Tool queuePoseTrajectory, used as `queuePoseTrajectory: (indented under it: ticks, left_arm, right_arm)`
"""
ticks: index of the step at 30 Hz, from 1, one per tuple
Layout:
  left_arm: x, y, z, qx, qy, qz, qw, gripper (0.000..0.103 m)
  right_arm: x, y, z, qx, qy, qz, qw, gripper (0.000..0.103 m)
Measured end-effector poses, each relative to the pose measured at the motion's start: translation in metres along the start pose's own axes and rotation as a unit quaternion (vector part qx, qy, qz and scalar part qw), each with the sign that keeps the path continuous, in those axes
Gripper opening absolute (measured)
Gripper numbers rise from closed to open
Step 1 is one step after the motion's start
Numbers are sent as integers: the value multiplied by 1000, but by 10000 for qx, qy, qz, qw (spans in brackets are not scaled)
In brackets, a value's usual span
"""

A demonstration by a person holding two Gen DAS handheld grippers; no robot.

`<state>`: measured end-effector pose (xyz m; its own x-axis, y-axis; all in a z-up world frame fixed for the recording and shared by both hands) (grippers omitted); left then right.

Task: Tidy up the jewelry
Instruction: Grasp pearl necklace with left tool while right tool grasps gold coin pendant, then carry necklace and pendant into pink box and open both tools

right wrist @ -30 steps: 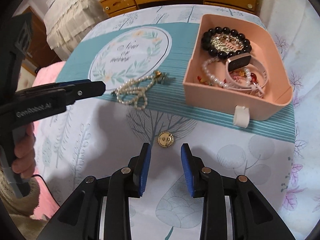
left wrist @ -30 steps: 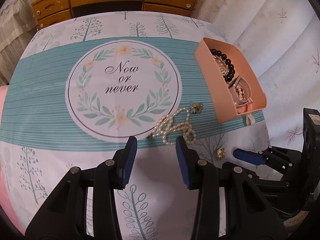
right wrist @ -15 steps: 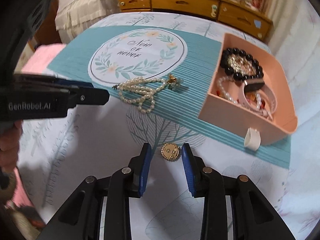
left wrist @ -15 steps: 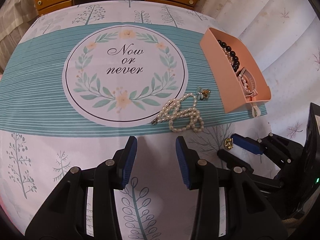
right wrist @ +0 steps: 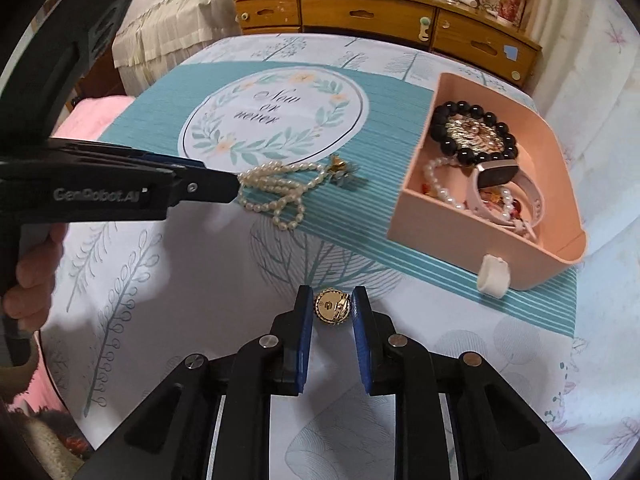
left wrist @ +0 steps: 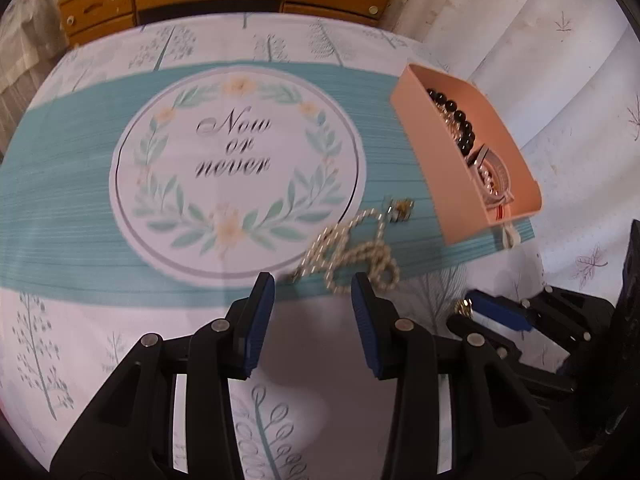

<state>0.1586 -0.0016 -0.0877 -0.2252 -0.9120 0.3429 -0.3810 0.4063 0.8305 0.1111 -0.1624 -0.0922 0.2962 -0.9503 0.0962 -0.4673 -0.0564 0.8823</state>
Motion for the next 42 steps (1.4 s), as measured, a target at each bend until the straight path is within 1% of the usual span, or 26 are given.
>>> queuePoseTrajectory:
  ticks: [2,4,8,9,12,13,14,16,17,18,19,21,22,24,26,29,32,36,39,42]
  left_arm:
    - [5,-2,-6,17,-80,-29,10000,37]
    - [10,-7,-13,-57,-150,-58,9999,35]
    - [15,-25,-19,-383,-100,36,9992,32]
    - [17,-26,-22,-331,-149,-36,9993,32]
    - [18,-33,-27,-422,-171,-199,9988,32]
    - [18,-37,-27,-507,-202,-262,9982,32]
    - [18,-38,-29,-489,-249,-294,9981,32]
    - [18,-40,-30,-546,-251,-340,9976,29]
    - [17,-40,-30,-560,-225,-352,9976,24]
    - [15,-40,-31,-586,-174,-333,9976,16]
    - [13,-39,-31,-635,-78,-259,9976,10]
    - [8,-38,-30,-695,56,-100,9975,5]
    - [7,-36,-30,-668,120,-66,9977,3]
    - [5,-33,-29,-616,193,-35,9979,3]
    - [4,-25,-28,-501,346,82,9981,3]
    - [9,-8,-29,-280,374,103,9989,3]
    - [22,14,-35,-40,283,218,9994,3]
    - [50,51,-49,337,16,356,9988,3]
    - [79,80,-67,677,-206,445,9965,3]
    - [104,101,-83,928,-432,477,9936,3]
  right_arm:
    - [7,7,-1,60,-127,-77,9999,19]
    - [12,14,-1,144,-222,-150,9995,19]
    - [20,28,-5,302,-349,-259,9986,19]
    - [22,30,-6,336,-362,-256,9985,19]
    - [24,37,-5,392,-394,-293,9980,19]
    - [24,38,-4,400,-398,-300,9980,19]
    - [25,39,-3,404,-401,-303,9979,19]
    - [26,40,-1,409,-443,-339,9976,19]
    - [26,40,-1,411,-470,-354,9974,19]
    - [26,41,0,411,-496,-368,9972,19]
    - [28,42,0,415,-541,-388,9969,19]
    - [29,43,2,434,-597,-422,9964,19]
    - [30,45,2,455,-633,-441,9960,19]
    - [32,49,3,497,-685,-467,9953,19]
    - [34,54,3,548,-733,-474,9947,19]
    - [38,64,2,648,-803,-438,9937,19]
    - [46,77,0,805,-909,-370,9919,19]
    - [62,97,-8,1026,-1083,-234,9885,19]
    - [79,116,-19,1216,-1226,-116,9849,19]
    - [100,138,-32,1422,-1414,-48,9797,19]
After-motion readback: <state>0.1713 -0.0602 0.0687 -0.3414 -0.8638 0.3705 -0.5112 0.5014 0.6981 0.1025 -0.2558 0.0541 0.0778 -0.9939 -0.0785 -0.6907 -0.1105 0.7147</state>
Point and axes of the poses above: each gripper's, at about its wrist camera, not at the fingertips, and y roughly against the way its jaws point, x to its right, z to its underside, the point moved 3 cm from there along -y, roughly the way its jaws point, and after that the axes turned 6 degrees about z, right-handed, at the moved point
